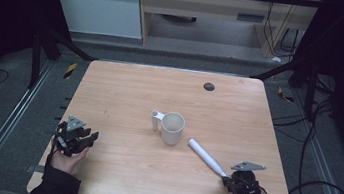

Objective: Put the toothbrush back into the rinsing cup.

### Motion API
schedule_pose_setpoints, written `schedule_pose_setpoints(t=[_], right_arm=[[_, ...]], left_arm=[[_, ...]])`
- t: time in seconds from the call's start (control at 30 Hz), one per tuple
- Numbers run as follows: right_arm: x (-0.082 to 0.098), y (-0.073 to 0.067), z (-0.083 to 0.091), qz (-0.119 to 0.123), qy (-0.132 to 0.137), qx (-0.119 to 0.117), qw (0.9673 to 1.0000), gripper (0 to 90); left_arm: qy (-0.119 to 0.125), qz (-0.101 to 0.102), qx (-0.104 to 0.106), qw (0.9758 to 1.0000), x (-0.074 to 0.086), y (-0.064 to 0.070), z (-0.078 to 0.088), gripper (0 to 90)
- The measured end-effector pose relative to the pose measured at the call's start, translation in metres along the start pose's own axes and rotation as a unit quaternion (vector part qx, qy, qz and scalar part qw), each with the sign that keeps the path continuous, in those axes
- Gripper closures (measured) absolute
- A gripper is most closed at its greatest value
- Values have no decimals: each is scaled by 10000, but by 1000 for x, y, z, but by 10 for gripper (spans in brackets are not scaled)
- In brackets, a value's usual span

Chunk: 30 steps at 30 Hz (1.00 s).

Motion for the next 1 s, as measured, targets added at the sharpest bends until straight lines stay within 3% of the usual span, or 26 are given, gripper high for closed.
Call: schedule_pose_setpoints(t=[1.0], right_arm=[[-1, 32, -2, -354, -44, 528, 9980, 900]], left_arm=[[-18, -14, 11, 10000, 0, 1, -1, 636]])
Point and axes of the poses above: each handheld gripper's, and its own axes: z roughly backward along the jaws, x roughly out of its underside, y roughly to its right, the point moved 4 cm from there along -z, roughly forward along the jaws, and after that the axes turned 13 degrees about z, right-handed, at the moved point
